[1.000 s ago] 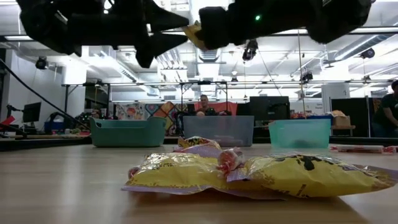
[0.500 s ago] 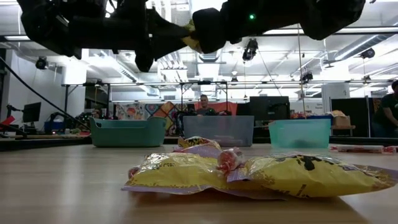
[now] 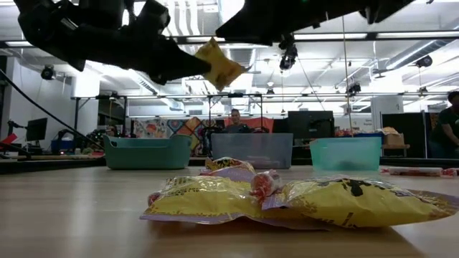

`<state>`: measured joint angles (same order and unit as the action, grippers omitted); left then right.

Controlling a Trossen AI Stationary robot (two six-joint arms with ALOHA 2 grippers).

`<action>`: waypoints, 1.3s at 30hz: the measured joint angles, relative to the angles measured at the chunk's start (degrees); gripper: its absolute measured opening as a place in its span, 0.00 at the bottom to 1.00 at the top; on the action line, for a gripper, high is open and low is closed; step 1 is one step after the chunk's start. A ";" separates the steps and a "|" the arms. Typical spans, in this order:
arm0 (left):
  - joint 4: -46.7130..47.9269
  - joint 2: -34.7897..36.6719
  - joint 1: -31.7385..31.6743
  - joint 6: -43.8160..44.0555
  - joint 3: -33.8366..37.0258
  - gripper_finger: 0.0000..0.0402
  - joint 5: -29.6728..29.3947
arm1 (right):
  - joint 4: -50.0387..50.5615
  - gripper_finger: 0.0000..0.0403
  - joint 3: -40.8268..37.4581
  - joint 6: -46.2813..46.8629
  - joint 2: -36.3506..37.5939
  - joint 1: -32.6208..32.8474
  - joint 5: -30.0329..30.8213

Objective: Sort candy
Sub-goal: Put the yellow candy into the light green bin

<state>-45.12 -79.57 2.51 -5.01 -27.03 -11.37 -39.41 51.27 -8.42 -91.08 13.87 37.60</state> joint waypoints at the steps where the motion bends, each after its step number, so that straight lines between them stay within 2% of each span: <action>1: 0.17 0.00 0.04 -0.82 0.09 0.00 0.43 | 2.90 0.33 0.00 2.54 1.12 -0.31 -3.23; 5: 0.17 0.09 0.05 -2.46 0.16 0.00 3.53 | 11.16 0.42 -0.01 8.59 3.90 -1.46 -11.56; 10: 0.22 0.11 0.05 -2.91 0.16 0.00 4.87 | 16.40 0.48 -0.04 11.90 4.18 -2.59 -12.73; 14: 0.11 0.11 0.08 -2.25 0.16 0.00 5.16 | 16.78 0.48 -0.04 12.35 3.22 -3.20 -13.35; 19: -0.13 0.11 0.12 -2.02 0.12 0.00 8.50 | 16.28 0.38 -0.03 10.34 2.75 -3.26 -14.52; 26: -0.24 0.11 0.10 -1.78 0.09 0.00 9.11 | 16.37 0.07 -0.02 9.13 2.70 -4.29 -18.55; 33: -0.48 0.11 0.05 1.24 0.05 0.00 8.01 | 16.62 0.04 -0.02 7.89 3.53 -4.65 -18.57; 37: -0.22 0.20 0.01 1.28 0.05 0.05 7.88 | 17.69 0.04 -0.02 8.87 5.30 -5.43 -18.34; 39: 0.29 0.79 -0.03 1.29 0.05 0.09 7.57 | 21.88 0.03 0.30 10.76 6.88 -6.64 -18.32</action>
<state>-44.84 -78.78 2.48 -3.72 -26.98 -3.80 -17.53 51.56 2.34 -84.21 7.24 19.28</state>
